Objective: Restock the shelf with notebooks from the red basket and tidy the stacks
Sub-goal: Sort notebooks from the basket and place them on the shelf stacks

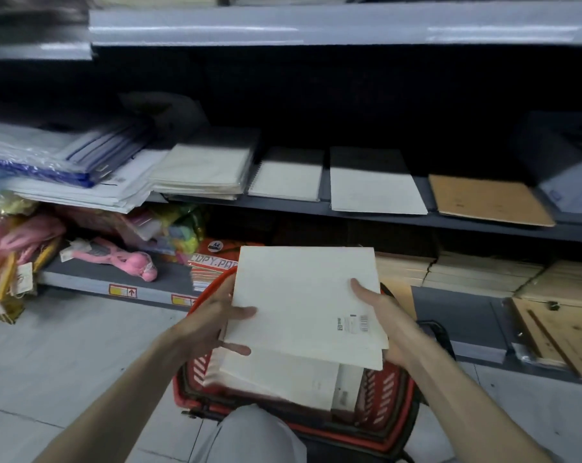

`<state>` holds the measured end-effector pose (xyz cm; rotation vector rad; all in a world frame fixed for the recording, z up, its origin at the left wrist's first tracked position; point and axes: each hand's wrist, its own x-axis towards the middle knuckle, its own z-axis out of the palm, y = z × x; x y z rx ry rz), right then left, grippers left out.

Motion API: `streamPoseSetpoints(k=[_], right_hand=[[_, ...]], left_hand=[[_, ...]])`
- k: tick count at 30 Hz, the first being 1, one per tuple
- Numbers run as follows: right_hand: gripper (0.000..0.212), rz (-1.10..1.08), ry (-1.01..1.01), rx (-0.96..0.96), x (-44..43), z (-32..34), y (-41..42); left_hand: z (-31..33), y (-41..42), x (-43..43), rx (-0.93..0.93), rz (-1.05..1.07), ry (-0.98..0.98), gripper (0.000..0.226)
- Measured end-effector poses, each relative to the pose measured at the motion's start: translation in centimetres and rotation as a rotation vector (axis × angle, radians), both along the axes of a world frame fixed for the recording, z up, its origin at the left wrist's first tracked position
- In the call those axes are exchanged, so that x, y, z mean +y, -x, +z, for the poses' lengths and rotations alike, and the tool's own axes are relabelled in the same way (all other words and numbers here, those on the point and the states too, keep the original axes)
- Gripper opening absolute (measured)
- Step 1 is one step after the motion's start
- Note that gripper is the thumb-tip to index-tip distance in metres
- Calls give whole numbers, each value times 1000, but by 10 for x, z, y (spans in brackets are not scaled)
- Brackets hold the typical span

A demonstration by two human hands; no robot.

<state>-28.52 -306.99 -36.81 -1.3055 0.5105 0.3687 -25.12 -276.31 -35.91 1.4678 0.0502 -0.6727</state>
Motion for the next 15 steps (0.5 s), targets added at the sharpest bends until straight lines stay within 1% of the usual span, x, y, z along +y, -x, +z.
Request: streamPoseSetpoints(k=[3, 4, 6, 8, 9, 11, 13, 15], right_hand=[[41, -51, -13, -89, -14, 46, 0], [41, -63, -23, -123, -18, 60, 2], [32, -94, -43, -200, -28, 83, 5], [29, -173, -67, -254, -37, 100, 10], [28, -223, -87, -281, -41, 105, 12], [25, -345, -142, -313, -46, 110, 14], [22, -485, -205, -312, -49, 112, 12], [21, -640, -259, -296, -50, 110, 3]], left_hand=[[35, -8, -9, -53, -6, 76, 63], [47, -12, -15, -71, 5, 82, 64], [68, -20, -28, -108, 24, 99, 64], [91, -27, -49, -116, 31, 149, 54], [100, -31, -59, -100, 60, 184, 46], [114, -37, -83, -8, 212, 286, 33], [120, -45, -105, 53, 335, 430, 34], [126, -47, -130, 88, 348, 500, 38]])
